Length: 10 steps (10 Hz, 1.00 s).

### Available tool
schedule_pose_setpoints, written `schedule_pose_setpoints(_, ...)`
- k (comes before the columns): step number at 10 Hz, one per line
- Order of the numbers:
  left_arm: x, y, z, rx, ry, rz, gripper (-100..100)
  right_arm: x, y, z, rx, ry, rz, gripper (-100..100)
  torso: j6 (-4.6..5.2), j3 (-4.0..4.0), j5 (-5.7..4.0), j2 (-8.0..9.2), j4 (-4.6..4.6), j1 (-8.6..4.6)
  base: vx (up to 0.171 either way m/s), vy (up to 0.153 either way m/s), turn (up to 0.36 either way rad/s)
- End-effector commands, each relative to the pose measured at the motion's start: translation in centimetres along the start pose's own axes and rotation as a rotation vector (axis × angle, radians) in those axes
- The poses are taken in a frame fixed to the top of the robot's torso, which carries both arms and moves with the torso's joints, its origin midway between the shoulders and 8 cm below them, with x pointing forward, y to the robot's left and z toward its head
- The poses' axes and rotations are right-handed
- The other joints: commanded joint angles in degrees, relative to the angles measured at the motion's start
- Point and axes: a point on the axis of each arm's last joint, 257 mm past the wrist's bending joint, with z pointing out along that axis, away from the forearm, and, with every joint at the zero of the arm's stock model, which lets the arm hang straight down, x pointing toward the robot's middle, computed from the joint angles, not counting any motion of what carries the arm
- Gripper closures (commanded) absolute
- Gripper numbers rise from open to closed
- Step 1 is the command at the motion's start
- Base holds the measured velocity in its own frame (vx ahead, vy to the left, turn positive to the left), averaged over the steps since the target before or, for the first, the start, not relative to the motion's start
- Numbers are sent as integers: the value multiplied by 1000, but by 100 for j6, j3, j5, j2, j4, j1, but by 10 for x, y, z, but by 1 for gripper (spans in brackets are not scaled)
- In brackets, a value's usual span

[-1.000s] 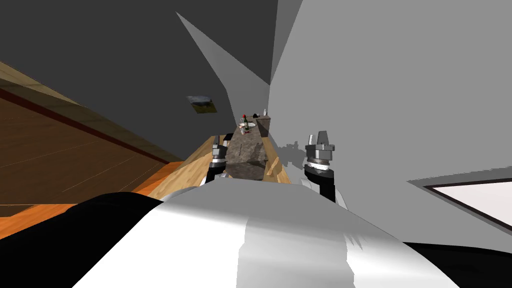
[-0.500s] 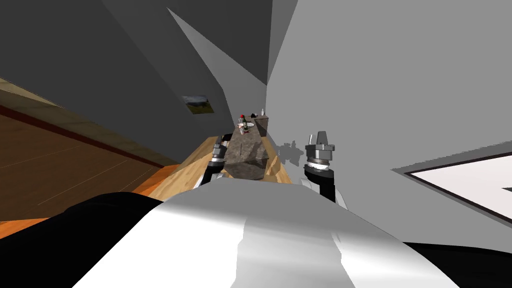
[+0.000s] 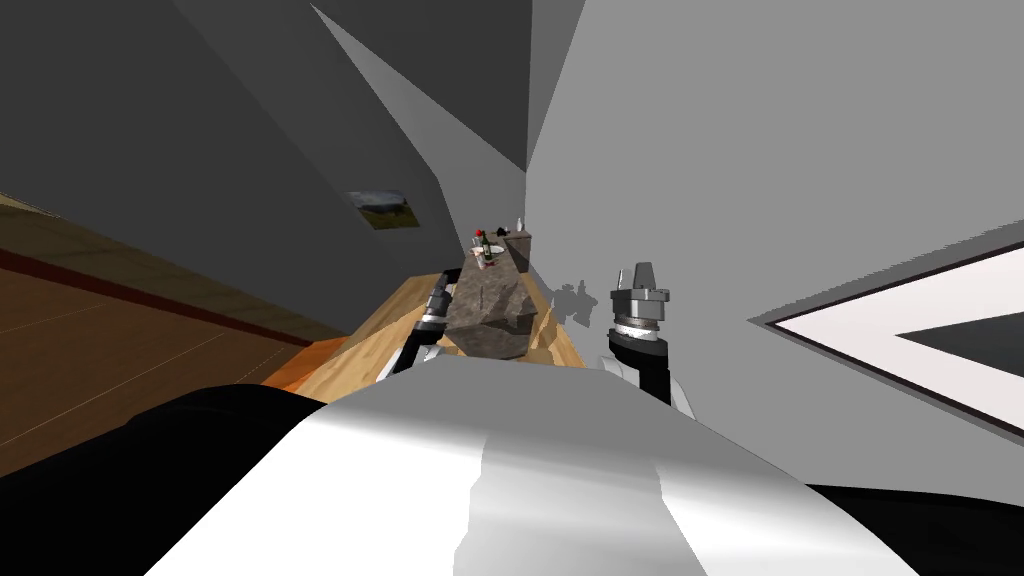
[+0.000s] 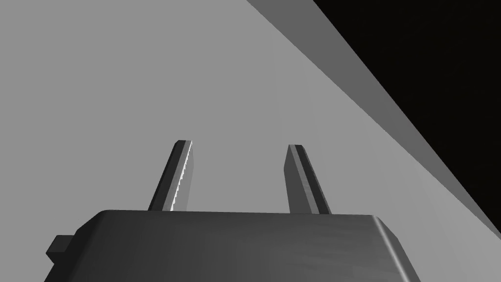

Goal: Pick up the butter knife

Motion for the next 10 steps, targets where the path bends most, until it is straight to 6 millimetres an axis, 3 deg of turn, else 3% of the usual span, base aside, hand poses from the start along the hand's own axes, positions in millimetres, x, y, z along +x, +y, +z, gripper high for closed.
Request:
schedule_pose_setpoints(1, -3, 18, -2, -47, 22, 46, -100, 0, 0, 0, 0, 0, 0, 0, 0, 0, 0, 0, 0, 0, -33, 33, -168)
schedule_pose_setpoints(2, -3, 18, -2, -47, 22, 55, -100, 0, 0, 0, 0, 0, 0, 0, 0, 0, 0, 1, 0, 2, -30, 32, -61)
schedule_pose_setpoints(4, -8, 46, -6, -123, 53, 118, -100, 0, 0, 0, 0, 0, 0, 0, 0, -1, 0, -2, -1, -2, -29, 19, -146)
schedule_pose_setpoints(5, -8, 46, -6, -123, 54, 127, -100, 0, 0, 0, 0, 0, 0, 0, 0, -2, -1, -2, -1, -3, -21, 11, -86)
schedule_pose_setpoints(7, -17, 80, -15, -213, 88, 189, -100, 0, 0, 0, 0, 0, 0, 0, 1, -4, -2, -8, -2, -10, -14, -1, -173)
schedule_pose_setpoints(8, -17, 80, -15, -212, 89, 203, -100, 0, 0, 0, 0, 0, 0, 0, 0, -5, -2, -9, -2, -10, -9, -2, -57)
schedule_pose_setpoints(9, -23, 98, -21, -262, 108, 241, -100, 0, 0, 0, 0, 0, 0, 0, -3, -6, -2, -10, -2, -12, -5, -11, -131)
schedule_pose_setpoints(10, -23, 98, -21, -262, 108, 243, -100, 0, 0, 0, 0, 0, 0, 0, -1, -6, -3, -11, -2, -14, -5, -9, -78)
